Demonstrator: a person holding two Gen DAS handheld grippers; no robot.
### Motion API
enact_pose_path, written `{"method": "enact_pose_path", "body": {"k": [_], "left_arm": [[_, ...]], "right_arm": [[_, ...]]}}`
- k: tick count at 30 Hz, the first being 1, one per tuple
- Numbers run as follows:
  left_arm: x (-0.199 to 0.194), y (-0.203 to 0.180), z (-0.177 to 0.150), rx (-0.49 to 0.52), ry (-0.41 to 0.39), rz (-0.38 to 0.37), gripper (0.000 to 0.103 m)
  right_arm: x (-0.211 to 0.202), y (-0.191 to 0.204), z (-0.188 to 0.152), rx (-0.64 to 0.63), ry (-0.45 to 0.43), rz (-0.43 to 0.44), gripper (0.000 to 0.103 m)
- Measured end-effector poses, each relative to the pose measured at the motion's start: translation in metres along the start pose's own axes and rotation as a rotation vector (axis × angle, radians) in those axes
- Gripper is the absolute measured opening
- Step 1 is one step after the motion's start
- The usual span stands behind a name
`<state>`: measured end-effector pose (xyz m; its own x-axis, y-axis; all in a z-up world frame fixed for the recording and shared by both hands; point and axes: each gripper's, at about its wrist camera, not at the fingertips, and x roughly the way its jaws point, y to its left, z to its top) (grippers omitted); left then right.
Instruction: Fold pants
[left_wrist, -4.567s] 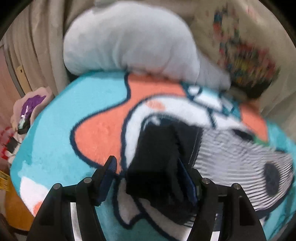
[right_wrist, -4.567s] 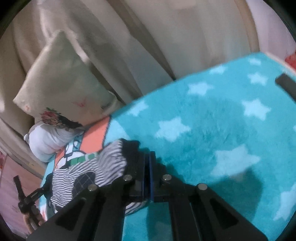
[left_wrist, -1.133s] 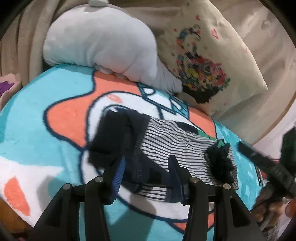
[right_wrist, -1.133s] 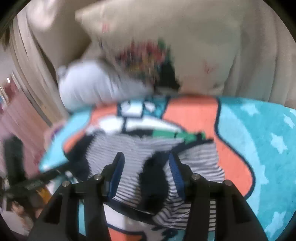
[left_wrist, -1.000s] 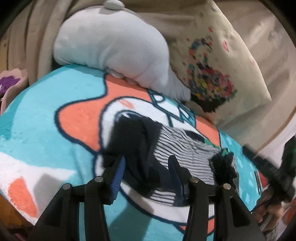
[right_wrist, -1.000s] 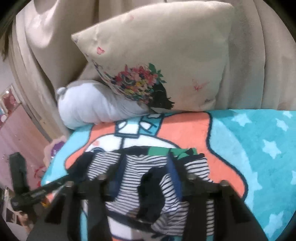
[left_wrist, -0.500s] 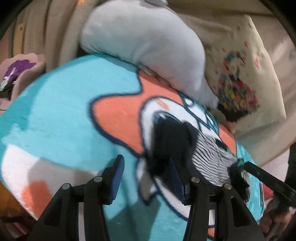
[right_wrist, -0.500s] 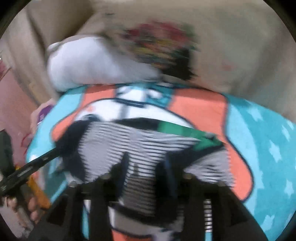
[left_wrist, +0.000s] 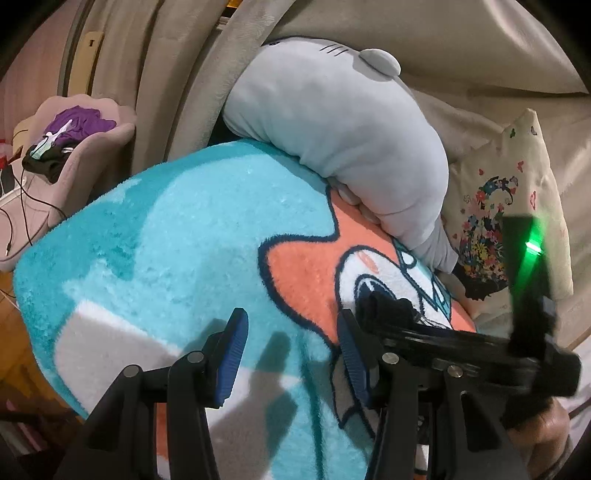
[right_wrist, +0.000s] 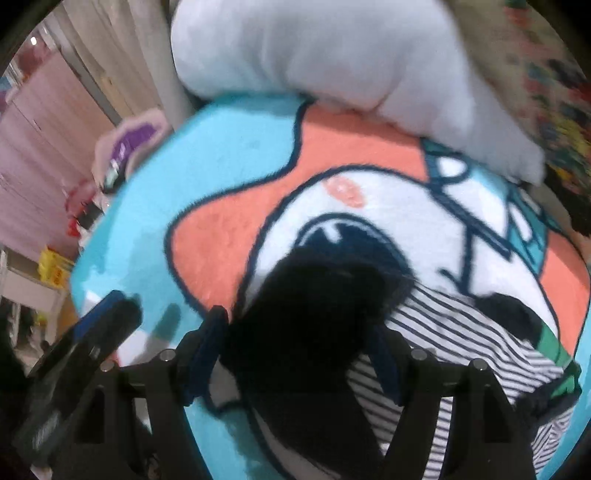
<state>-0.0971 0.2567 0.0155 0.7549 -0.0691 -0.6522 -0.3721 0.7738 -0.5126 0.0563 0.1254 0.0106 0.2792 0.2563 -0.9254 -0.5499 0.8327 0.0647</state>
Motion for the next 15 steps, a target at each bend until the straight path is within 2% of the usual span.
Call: {"method": "enact_pose_path", "body": {"k": [3, 5, 6, 7, 10, 12, 15], "left_arm": [[0.004, -0.002, -0.002, 0.000, 0.014, -0.008, 0.055], [0.007, -0.005, -0.004, 0.005, 0.025, -0.030, 0.056], [0.008, -0.008, -0.005, 0.011, 0.030, -0.041, 0.056], [0.009, -0.011, -0.006, 0.022, 0.036, -0.053, 0.057], [0.014, -0.025, -0.015, 0.070, 0.051, -0.106, 0.057], [0.015, -0.039, -0.024, 0.121, 0.048, -0.138, 0.064], [0.015, -0.071, -0.048, 0.265, 0.032, -0.142, 0.066]], "right_arm": [[0.014, 0.010, 0.002, -0.012, 0.043, -0.075, 0.072], [0.011, 0.012, -0.002, -0.042, 0.030, -0.099, 0.056], [0.008, 0.011, -0.005, -0.052, 0.017, -0.119, 0.038], [0.005, 0.007, -0.008, -0.051, 0.006, -0.125, 0.032], [-0.011, -0.014, -0.015, -0.002, -0.035, -0.043, 0.026], [-0.025, -0.028, -0.020, 0.022, -0.071, 0.021, 0.026], [-0.042, -0.043, -0.029, 0.047, -0.109, 0.083, 0.025]]}}
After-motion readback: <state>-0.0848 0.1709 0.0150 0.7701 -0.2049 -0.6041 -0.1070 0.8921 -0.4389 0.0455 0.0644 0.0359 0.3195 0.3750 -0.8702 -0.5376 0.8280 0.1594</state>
